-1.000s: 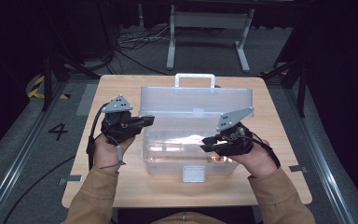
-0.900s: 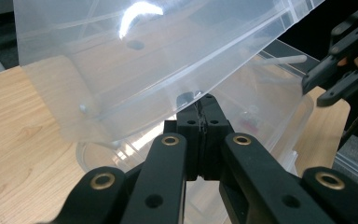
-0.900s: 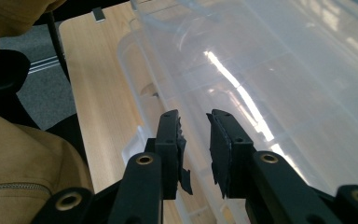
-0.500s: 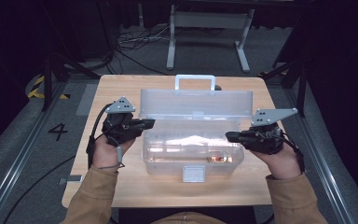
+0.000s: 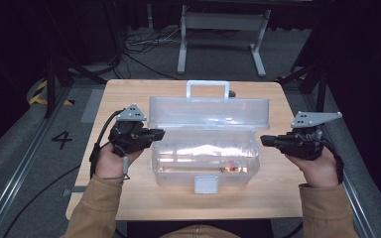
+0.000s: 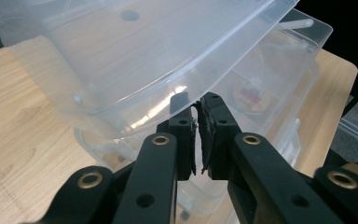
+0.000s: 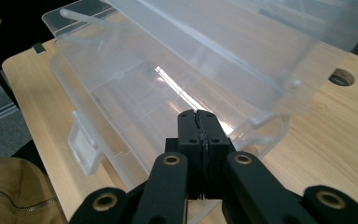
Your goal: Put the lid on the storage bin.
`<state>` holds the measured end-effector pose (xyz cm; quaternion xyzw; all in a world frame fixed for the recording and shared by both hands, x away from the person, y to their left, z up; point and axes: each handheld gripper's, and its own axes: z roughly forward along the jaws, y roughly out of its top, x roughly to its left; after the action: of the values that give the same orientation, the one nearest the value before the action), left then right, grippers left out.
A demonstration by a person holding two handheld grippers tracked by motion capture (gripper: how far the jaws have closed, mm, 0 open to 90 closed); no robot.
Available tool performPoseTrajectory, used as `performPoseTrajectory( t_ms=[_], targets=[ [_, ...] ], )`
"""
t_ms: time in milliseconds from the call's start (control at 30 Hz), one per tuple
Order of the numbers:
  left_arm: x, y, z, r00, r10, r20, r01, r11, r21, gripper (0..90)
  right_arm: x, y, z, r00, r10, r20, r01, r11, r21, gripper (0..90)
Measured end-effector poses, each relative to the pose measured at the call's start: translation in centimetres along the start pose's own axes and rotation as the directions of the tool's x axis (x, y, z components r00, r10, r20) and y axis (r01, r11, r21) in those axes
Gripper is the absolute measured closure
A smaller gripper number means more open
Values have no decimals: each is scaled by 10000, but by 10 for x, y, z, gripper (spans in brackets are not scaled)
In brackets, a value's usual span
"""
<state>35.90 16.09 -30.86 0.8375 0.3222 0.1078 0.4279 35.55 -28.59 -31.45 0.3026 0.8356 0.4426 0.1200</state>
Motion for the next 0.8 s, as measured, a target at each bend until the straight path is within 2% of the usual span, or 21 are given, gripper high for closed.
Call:
performPoseTrajectory(
  t_ms=[167,433,633,800],
  targets=[
    [0,0,1,10000,29,29,-30,9998,208,818,-6,-3,-3,9997,229,35,-228,9997,-46,892],
    [-1,-1,5,9998,159,69,-165,9951,978,807,-8,-3,2,9992,389,-54,-388,9991,145,892],
    [-3,-1,6,9990,445,107,-457,9866,1567,801,-10,-4,1,9986,515,-155,-510,9982,313,892],
    [-5,-2,8,9990,439,111,-453,9800,1938,801,-11,-5,2,9979,610,-236,-597,9967,552,892]
  ],
)
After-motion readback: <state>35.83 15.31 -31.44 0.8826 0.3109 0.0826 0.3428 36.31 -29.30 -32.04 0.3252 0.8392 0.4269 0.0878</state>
